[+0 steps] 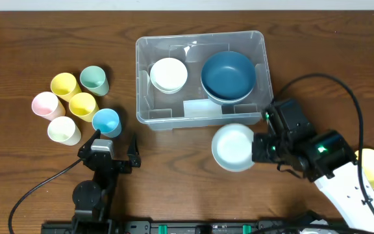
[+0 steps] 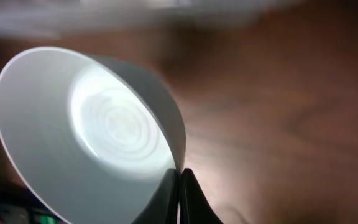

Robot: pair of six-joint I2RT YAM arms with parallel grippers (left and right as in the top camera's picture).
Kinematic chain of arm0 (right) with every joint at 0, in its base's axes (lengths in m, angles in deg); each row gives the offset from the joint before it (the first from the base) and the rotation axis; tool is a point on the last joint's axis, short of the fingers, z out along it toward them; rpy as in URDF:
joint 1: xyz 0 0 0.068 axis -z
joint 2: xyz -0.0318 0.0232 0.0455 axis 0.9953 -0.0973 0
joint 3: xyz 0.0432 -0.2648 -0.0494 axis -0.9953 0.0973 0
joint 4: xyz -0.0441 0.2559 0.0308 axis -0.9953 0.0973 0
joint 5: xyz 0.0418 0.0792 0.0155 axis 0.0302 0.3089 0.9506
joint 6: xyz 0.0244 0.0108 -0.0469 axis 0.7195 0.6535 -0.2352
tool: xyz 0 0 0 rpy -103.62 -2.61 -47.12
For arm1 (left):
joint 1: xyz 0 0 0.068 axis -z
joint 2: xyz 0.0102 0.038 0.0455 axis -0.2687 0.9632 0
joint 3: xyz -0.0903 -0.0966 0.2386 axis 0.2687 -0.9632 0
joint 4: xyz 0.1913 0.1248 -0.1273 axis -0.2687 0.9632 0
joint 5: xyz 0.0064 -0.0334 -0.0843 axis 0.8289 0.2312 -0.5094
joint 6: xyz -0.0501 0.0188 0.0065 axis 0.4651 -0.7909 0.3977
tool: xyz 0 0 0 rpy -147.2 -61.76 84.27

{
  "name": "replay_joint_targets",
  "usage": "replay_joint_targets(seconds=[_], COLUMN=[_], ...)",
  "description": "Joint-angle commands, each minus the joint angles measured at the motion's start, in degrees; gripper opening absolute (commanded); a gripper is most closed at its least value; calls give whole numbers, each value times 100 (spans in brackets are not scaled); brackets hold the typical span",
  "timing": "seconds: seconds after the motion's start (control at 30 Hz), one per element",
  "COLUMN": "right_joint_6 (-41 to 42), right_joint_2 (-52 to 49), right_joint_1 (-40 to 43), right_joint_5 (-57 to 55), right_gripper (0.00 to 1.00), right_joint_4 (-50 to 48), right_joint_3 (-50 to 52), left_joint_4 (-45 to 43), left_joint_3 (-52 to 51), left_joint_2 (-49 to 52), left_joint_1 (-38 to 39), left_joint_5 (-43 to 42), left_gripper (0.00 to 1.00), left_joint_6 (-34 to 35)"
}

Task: Pack container
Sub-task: 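Lift the light grey bowl and carry it over the bin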

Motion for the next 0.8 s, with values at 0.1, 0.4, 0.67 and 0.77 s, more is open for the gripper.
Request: replay_joint_targets(seconds=[0.1, 0.4, 0.67, 0.77], right_joint_6=[-490, -883, -855, -756], right_joint_2=[-894, -2889, -4175, -4540], right_joint_1=[-44, -166, -306, -363], right_joint_5=[-120, -120, -96, -92], right_gripper=[1, 1, 1, 1], right_joint_4=[-105, -251, -1305, -1762], right_joint_3=[-1598, -3777, -4548, -4548], left_joint_4=[190, 190, 190, 188], left_joint_3=[-98, -98, -98, -98], left_joint_2=[-35, -35, -35, -35], left_joint_1=[-35, -35, -35, -35], left_joint_5=[-87, -87, -87, -87], left_gripper=[98, 98, 98, 98], left_joint_6=[26, 26, 26, 26])
